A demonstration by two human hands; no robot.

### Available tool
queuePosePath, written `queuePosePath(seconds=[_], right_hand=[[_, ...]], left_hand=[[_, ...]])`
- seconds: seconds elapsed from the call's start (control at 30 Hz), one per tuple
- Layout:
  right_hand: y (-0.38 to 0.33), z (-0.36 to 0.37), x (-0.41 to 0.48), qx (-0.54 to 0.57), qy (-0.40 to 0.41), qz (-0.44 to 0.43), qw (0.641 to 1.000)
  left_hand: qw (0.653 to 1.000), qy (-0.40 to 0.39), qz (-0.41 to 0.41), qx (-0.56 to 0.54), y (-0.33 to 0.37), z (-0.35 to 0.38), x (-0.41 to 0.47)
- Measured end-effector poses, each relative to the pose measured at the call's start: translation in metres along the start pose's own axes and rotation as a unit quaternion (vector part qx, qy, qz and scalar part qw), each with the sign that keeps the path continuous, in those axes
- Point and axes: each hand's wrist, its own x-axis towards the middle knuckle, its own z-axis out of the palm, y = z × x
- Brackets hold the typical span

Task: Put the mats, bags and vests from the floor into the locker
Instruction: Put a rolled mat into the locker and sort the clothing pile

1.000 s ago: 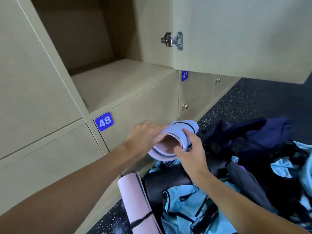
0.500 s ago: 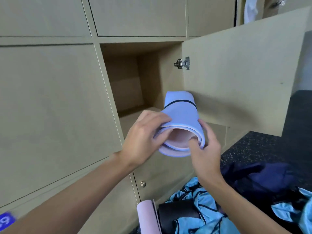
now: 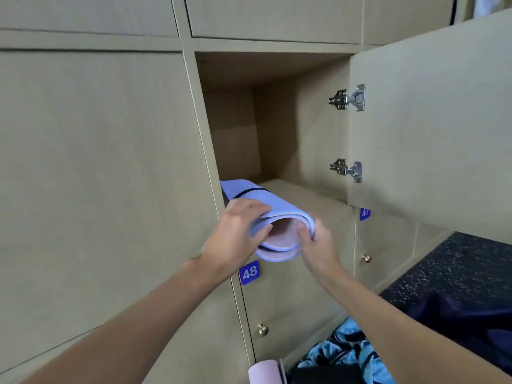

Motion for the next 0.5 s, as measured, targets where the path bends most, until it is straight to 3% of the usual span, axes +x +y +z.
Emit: queuePosePath(seconds=[0.1,0.27,0.33,0.4,0.5], right_hand=[[0.021,0.01,0.019,-0.128,-0.11,0.02,0.985],[0.032,0.02,0.043,-0.159,-0.083,-0.026,0.983],[0.037,0.028,0.058,-0.183,-0.085,-0.048,0.978],[0.043,0.04,0.07,-0.2,-0.093,-0.06,0.973],[0.046,0.061,0.081,-0.205,-0.111,-0.061,0.97]], left_hand=[[0.998,-0.042,-0.037,0.036,-0.028,0.01,0.0],[0.984,-0.108,0.009,0.142,-0.043,0.023,0.003],[0.973,-0.081,0.068,0.206,-0.049,0.017,0.003],[0.928,-0.051,0.137,0.344,-0.059,0.009,0.001],[0.861,-0.06,0.119,0.491,-0.069,-0.009,-0.002]])
